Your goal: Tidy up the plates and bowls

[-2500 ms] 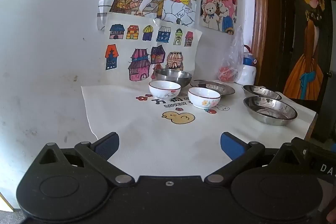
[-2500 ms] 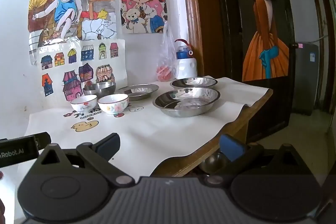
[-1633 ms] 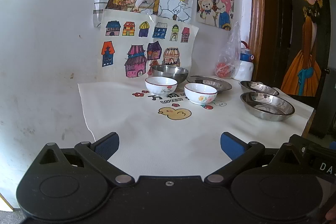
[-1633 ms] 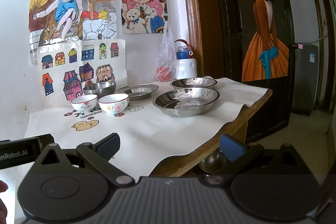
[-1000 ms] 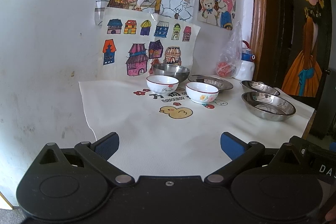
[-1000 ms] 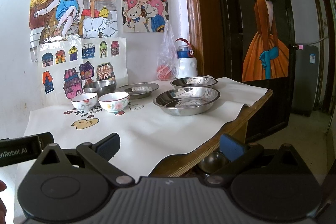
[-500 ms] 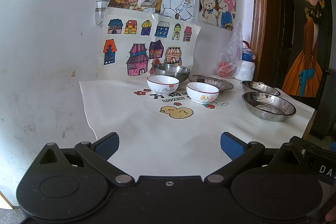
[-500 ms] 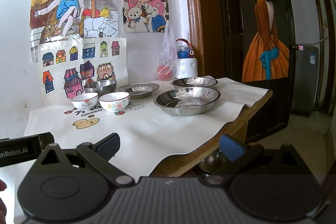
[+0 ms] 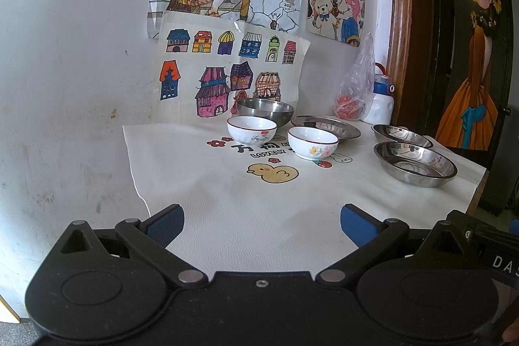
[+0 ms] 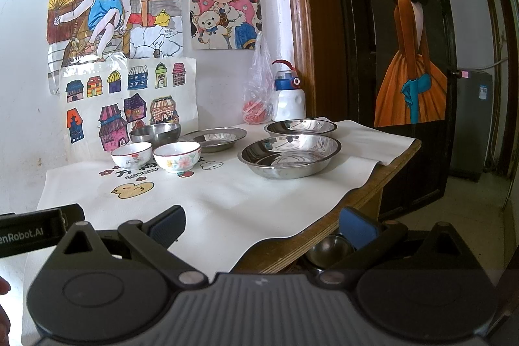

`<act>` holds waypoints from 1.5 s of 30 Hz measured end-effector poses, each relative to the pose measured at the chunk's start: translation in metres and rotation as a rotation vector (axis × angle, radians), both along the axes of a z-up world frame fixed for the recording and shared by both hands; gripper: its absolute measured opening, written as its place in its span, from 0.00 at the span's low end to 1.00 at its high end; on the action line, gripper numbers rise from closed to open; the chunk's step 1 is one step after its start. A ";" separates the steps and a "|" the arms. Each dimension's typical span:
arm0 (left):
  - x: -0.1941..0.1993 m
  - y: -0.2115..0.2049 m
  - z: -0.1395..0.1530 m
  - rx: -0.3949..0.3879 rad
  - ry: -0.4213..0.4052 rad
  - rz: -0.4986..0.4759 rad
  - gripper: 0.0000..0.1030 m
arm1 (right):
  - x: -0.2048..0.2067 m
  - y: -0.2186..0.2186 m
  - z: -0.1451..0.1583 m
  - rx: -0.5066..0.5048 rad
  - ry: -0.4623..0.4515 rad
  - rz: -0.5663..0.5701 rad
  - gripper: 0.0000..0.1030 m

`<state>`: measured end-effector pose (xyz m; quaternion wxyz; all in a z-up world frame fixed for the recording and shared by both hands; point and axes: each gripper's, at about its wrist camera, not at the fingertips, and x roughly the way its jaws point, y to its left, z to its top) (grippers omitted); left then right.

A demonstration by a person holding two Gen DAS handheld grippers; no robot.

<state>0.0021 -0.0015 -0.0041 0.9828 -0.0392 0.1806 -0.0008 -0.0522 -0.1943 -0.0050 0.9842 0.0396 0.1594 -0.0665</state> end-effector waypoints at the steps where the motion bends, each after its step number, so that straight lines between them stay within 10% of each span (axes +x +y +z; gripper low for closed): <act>1: 0.000 0.000 0.000 0.000 0.001 0.000 0.99 | 0.000 0.000 0.000 0.000 0.000 0.000 1.00; 28: 0.012 -0.004 -0.005 0.009 0.021 -0.010 0.99 | 0.019 -0.009 -0.004 0.010 -0.002 0.024 1.00; 45: 0.107 -0.030 0.027 -0.008 0.129 -0.090 0.99 | 0.103 -0.069 0.013 0.064 0.042 -0.040 1.00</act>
